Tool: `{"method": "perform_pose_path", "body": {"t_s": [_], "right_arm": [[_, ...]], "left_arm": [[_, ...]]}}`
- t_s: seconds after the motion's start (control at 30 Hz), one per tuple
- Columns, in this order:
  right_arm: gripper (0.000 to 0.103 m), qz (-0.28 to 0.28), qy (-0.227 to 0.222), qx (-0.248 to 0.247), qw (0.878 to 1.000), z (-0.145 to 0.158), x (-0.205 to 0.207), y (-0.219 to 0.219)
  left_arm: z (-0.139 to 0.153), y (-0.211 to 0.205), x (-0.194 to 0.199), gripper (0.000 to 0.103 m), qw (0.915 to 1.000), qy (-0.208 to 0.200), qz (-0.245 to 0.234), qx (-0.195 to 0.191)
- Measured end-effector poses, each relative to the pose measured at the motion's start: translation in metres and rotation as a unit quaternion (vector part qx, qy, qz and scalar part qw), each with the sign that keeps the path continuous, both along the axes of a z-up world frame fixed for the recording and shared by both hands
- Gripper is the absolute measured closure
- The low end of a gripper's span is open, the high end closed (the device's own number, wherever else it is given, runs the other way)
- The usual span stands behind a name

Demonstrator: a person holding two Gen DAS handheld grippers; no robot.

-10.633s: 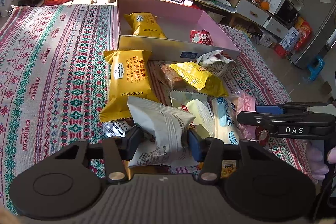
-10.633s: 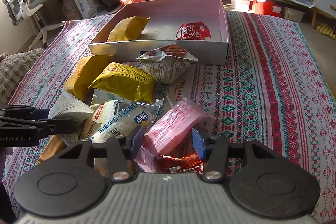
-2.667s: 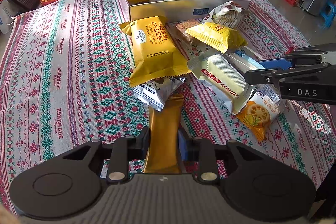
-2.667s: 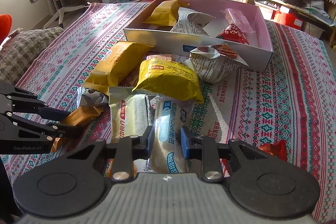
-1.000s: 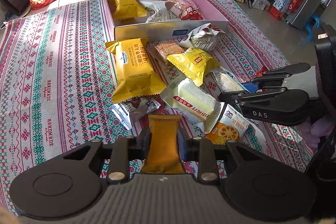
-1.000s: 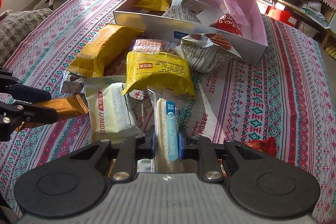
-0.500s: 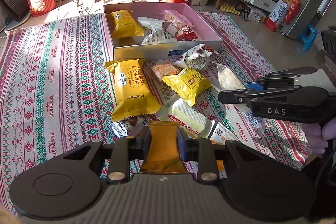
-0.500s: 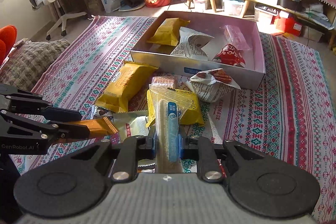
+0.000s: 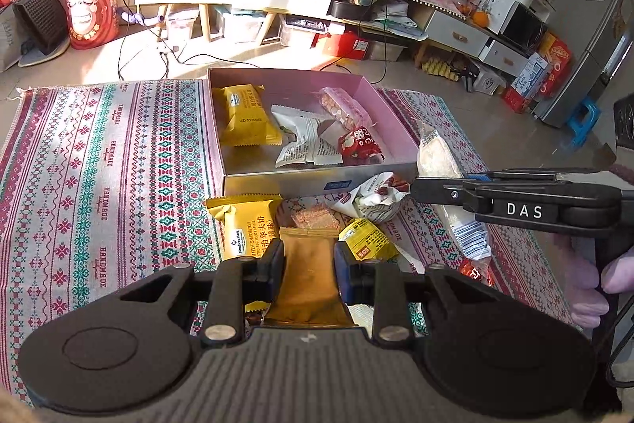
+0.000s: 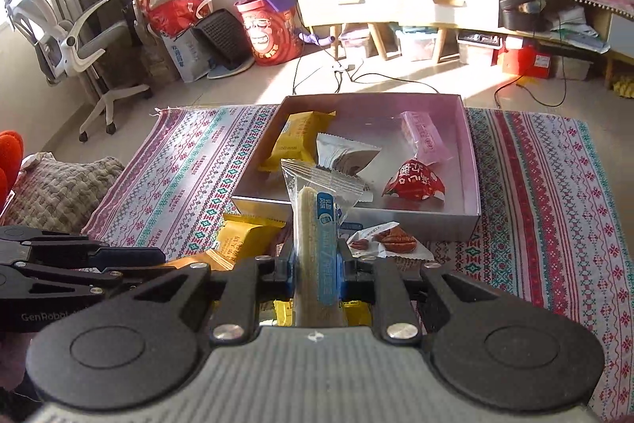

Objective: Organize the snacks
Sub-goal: 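Carry both snacks into the pink box and open both tools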

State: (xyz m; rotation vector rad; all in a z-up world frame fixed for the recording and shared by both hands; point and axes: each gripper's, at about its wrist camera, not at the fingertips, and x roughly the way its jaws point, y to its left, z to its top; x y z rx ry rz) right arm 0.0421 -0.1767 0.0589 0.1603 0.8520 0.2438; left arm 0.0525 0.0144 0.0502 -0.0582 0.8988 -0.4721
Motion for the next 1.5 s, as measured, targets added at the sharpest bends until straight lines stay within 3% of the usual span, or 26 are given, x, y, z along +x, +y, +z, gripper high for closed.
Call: {"method": "perform_pose_path", "body": {"t_s": [0.33,0.57,0.8,0.87,1.13,1.33,1.4,1.5], "right_arm": [[0.087,-0.042,0.001,0.041,0.998,0.000,0.038,-0.018],[0.086,-0.072,0.008,0.061,0.996,-0.010,0.075,-0.033],[0.086,-0.093,0.028,0.053,0.994,-0.034,0.103,-0.036],[0.086,-0.098,0.036,0.056,0.993,-0.041,0.109,-0.036],[0.085,-0.102,0.044,0.050,0.993,-0.051,0.119,-0.030],[0.069,-0.112,0.028,0.053,0.992,-0.043,0.116,-0.033],[0.060,-0.114,0.024,0.054,0.992,-0.040,0.116,-0.035],[0.051,-0.116,0.016,0.047,0.992,-0.036,0.113,-0.037]], "left_arm": [[0.003,-0.003,0.053,0.070,0.9989,-0.004,0.041,-0.020],[-0.012,-0.015,0.094,0.070,0.9980,0.007,0.052,-0.036],[-0.036,-0.034,0.113,0.071,0.9989,0.005,0.046,-0.005],[-0.040,-0.036,0.118,0.085,0.9989,0.006,0.046,0.002],[-0.041,-0.038,0.127,0.086,0.9986,-0.012,0.051,-0.013],[-0.043,-0.038,0.131,0.083,0.9979,-0.010,0.064,-0.002],[-0.042,-0.037,0.127,0.078,0.9981,-0.012,0.061,-0.005],[-0.037,-0.038,0.122,0.058,0.9980,-0.019,0.060,-0.005]]}}
